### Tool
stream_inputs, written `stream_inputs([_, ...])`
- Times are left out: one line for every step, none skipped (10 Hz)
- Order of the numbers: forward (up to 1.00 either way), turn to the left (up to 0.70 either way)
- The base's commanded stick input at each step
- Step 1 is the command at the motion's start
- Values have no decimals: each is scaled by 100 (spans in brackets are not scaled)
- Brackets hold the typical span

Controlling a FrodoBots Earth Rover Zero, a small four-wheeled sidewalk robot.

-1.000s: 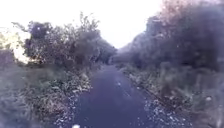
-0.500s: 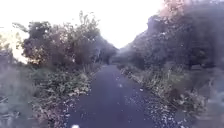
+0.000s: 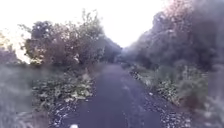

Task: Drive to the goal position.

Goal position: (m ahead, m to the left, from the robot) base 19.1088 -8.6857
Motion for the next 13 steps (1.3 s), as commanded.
stream_inputs([70,2])
stream_inputs([70,0])
stream_inputs([70,0])
stream_inputs([70,0])
stream_inputs([70,0])
stream_inputs([70,0])
stream_inputs([70,0])
stream_inputs([70,0])
stream_inputs([70,0])
stream_inputs([70,0])
stream_inputs([70,-5])
stream_inputs([70,-10])
stream_inputs([70,-14])
